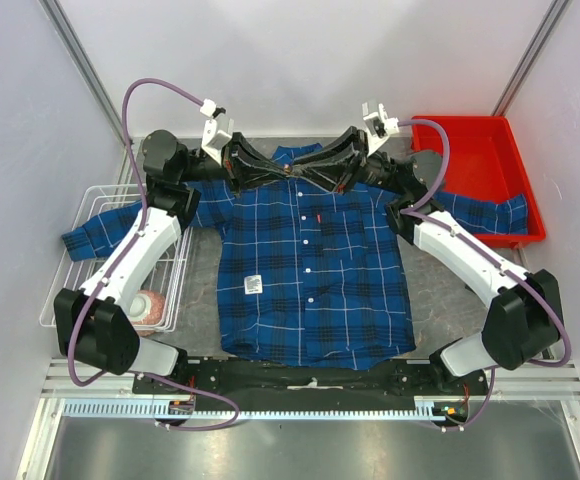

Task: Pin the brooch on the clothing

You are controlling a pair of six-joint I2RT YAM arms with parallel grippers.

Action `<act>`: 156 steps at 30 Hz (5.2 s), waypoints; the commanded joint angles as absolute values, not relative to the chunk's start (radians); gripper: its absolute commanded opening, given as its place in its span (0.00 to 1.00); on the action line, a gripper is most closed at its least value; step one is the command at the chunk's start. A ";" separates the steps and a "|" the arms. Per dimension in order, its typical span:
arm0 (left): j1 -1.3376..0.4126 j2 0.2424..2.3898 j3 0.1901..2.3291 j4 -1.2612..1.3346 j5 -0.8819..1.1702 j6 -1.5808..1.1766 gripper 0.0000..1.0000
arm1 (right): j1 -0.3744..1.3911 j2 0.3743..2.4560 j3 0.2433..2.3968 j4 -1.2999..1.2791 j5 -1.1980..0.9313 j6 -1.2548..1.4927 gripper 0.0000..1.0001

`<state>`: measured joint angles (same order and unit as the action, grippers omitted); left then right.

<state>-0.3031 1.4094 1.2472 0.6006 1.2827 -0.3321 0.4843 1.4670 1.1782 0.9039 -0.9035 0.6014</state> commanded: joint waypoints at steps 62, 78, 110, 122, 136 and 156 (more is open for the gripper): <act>-0.362 1.674 1.786 -0.969 1.051 0.324 0.16 | 0.468 1.462 1.281 -0.127 -0.834 -0.253 0.00; -0.259 1.510 1.369 -0.285 1.221 -0.119 0.57 | 0.468 1.450 1.275 -0.133 -0.882 -0.222 0.00; -0.310 1.485 1.310 -0.234 1.200 -0.057 0.49 | 0.528 1.485 1.327 -0.262 -0.890 -0.308 0.00; -0.314 1.511 1.405 -0.482 1.204 0.189 0.51 | 0.548 1.529 1.387 -0.403 -0.903 -0.414 0.00; -0.362 1.523 1.396 -0.518 1.172 0.204 0.50 | 0.568 1.549 1.420 -0.463 -0.900 -0.462 0.00; -0.221 1.514 1.215 -0.158 1.137 -0.197 0.02 | 0.531 1.580 1.479 -0.359 -0.636 -0.282 0.80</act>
<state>-0.3050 1.5242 1.2915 -0.4091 1.1545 0.0654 0.5583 1.5654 1.4239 -0.4549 -0.7784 -0.3691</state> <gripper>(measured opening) 0.072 0.740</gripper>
